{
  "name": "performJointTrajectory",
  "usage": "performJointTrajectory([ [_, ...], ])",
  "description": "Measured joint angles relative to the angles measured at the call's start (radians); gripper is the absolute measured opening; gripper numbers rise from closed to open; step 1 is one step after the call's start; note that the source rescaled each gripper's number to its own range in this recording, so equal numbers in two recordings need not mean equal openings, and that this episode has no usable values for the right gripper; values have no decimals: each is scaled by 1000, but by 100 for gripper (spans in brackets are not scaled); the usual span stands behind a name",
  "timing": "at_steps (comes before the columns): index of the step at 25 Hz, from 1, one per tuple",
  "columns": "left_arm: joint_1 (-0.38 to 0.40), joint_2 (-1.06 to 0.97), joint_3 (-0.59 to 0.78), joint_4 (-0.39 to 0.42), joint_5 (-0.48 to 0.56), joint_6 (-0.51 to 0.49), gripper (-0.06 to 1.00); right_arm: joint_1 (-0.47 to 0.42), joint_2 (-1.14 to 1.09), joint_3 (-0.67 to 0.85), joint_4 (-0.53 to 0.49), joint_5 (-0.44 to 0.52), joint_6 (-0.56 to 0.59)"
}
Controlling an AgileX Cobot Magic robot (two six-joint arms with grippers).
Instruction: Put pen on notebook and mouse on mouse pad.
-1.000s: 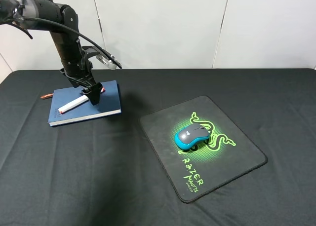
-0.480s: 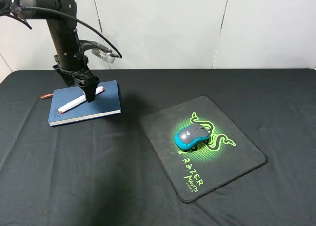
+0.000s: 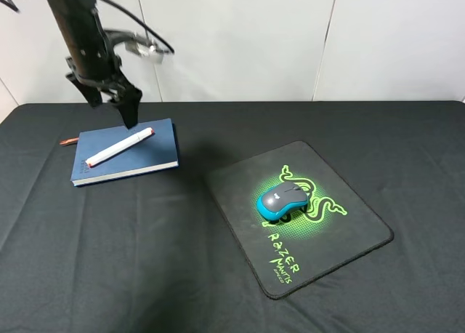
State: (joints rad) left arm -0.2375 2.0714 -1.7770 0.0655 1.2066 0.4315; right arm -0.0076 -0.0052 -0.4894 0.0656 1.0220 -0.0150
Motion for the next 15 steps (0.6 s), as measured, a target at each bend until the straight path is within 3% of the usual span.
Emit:
performJointTrajectory([
  [6,-16,-144,79,-5,0,-40,100,0,0,0,0,0,1],
  [15,-18,-440,301,-32,0,-111,100,0,0,0,1,0,1],
])
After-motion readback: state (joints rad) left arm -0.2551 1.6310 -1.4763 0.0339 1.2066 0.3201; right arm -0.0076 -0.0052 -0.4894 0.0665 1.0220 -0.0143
